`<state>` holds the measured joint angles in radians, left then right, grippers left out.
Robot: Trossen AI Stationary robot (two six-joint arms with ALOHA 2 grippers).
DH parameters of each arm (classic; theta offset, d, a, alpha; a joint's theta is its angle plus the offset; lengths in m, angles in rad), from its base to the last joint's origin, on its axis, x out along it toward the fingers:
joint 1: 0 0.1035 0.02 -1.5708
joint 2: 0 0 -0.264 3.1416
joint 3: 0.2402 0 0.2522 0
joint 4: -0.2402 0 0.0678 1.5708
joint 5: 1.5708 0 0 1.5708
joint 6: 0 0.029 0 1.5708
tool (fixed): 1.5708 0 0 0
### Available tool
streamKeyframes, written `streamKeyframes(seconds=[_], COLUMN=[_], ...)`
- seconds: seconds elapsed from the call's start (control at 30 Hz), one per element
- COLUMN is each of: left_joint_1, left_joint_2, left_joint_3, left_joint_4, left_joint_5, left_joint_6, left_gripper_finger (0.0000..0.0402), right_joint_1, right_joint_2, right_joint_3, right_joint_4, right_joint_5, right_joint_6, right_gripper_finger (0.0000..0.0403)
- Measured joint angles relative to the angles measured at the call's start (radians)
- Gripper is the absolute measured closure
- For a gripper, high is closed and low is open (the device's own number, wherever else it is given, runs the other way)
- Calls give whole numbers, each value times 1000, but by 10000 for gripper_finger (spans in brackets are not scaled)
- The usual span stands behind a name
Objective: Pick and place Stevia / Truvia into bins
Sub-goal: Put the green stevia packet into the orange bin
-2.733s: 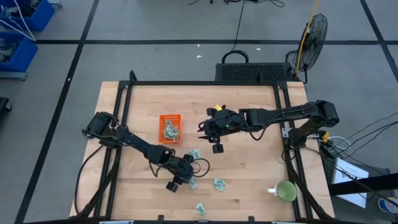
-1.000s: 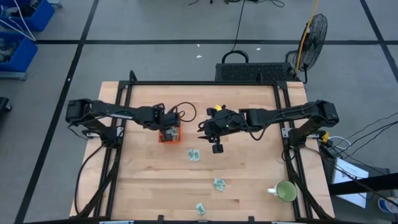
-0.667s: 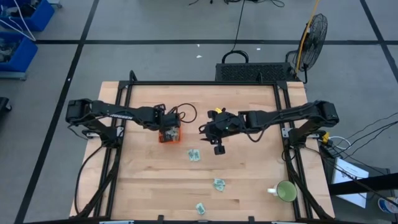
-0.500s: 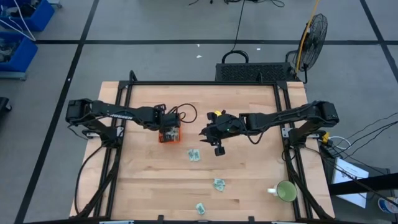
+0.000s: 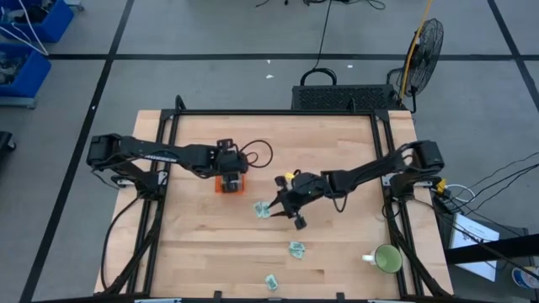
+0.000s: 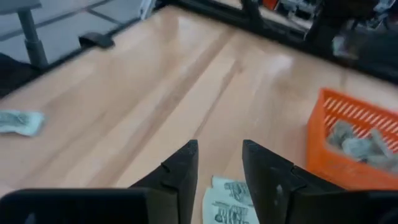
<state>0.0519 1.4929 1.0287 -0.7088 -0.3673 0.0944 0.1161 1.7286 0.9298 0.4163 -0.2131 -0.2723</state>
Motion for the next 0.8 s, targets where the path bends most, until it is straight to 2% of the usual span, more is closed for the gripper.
streamKeyframes(seconds=[0.23, 0.4, 0.5, 0.8], left_joint_1=[-31, -31, -31, -27], left_joint_2=[0, 0, 0, 0], left_joint_3=[127, 179, 192, 192], left_joint_4=[4, 2, 5, -46], left_joint_5=[-1, -5, -34, -115], left_joint_6=[115, 179, 201, 210], left_gripper_finger=[231, 231, 231, 231], right_joint_1=[-13, -18, -19, -42], right_joint_2=[171, 258, 289, 316], right_joint_3=[-1, -1, -1, 2], right_joint_4=[141, 194, 177, 146], right_joint_5=[7, 153, 212, 205], right_joint_6=[82, 98, 97, 210], right_gripper_finger=[226, 204, 203, 230])
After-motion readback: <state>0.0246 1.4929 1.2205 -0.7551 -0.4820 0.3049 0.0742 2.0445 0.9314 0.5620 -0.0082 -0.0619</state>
